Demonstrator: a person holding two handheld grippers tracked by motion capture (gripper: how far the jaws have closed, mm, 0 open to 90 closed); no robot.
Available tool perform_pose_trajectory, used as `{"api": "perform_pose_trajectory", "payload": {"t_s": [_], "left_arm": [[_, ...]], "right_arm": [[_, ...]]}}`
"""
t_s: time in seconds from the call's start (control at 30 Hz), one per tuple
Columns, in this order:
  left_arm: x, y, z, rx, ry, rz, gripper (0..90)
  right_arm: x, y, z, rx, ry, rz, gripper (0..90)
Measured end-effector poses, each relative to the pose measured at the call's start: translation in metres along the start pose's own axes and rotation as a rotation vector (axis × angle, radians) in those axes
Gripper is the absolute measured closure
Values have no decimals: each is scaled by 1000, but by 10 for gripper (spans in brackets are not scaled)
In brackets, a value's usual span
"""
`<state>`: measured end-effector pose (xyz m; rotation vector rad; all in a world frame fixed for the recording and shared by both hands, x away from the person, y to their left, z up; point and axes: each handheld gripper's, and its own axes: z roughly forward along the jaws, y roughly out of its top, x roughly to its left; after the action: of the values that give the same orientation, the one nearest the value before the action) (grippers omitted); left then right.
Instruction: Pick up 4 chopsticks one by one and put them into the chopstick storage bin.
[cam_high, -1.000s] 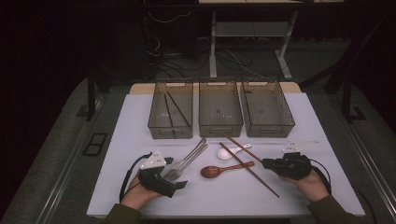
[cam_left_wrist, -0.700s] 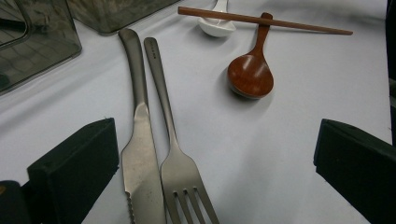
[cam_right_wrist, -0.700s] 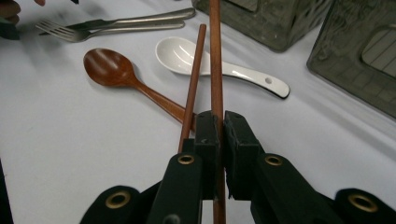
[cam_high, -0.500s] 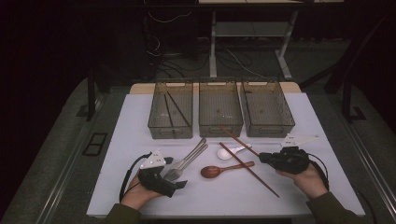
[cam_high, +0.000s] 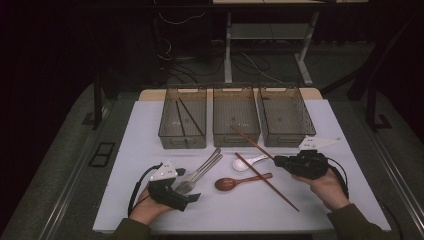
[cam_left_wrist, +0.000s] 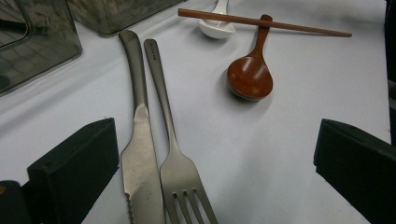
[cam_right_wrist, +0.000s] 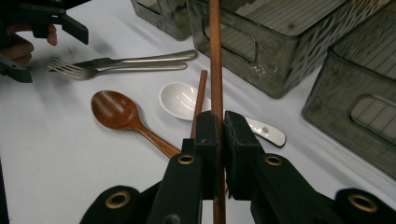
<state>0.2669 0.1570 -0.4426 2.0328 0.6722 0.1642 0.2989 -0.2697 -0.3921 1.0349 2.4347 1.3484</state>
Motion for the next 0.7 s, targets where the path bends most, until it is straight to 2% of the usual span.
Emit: {"api": "perform_pose_trajectory", "payload": {"t_s": [0.7], "left_arm": [[0,0,1,4,-2,6,0]], "right_arm": [[-3,35,22,-35,-11,-12,842]]}}
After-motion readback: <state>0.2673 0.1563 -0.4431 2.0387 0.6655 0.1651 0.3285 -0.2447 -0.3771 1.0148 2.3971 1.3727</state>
